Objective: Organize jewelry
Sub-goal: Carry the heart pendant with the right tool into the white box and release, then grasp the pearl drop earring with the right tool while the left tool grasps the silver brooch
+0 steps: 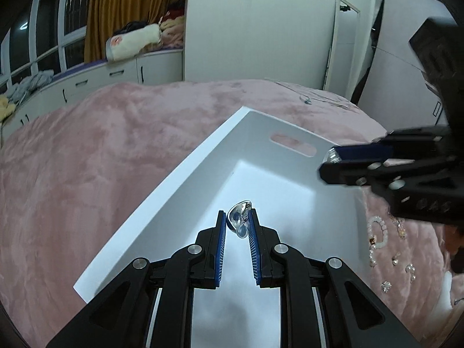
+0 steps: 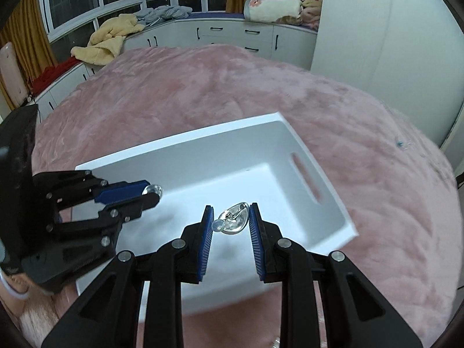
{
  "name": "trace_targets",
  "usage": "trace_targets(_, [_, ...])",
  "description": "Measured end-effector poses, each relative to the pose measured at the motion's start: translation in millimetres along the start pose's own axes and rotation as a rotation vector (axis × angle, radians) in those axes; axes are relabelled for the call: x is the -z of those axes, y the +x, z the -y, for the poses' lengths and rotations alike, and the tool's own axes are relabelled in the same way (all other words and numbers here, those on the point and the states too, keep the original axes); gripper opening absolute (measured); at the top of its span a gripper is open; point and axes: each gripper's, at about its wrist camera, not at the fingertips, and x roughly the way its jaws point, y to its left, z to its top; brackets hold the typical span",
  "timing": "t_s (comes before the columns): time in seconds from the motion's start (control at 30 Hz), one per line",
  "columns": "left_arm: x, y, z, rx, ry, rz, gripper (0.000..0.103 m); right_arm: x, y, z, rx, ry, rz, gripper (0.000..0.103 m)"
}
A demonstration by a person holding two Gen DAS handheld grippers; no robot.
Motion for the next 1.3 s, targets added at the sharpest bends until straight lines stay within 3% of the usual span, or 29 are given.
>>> trace_targets(0.27, [4, 3, -10, 0.016, -0.023, -0.018, 0.02, -1, 47, 0, -0.017, 0.047, -0.036, 0.026])
trace_targets(0.47, [7, 8, -10, 0.021, -0.025, -0.03, 0.025, 0, 55, 1, -0.006, 0.067, -0.049, 0.027])
trace_targets(0.6, [7, 1, -10, 0.031, -0.024, 0.001, 0.031, -2, 50, 3, -0.003, 0.076, -0.031, 0.04])
trace_targets(0.77, [2, -20, -6, 0.056, -0.021, 0.08, 0.063, -6, 25, 9, -0.005, 0.09, 0.052, 0.059])
trace_targets(0.87, [-4, -38, -1, 0.079, -0.009, 0.148, 0.08, -8, 3, 17, -0.003, 0.096, 0.112, 0.063])
trace_targets(1.07, [-12, -76, 18, 0.102, 0.035, 0.26, 0.094, -3, -50, 41, 0.014, 0.136, 0.201, 0.072])
trace_targets(1.3, [-14, -111, 55, 0.168, 0.09, 0.32, 0.096, 39, -126, 82, 0.069, 0.222, 0.293, 0.078])
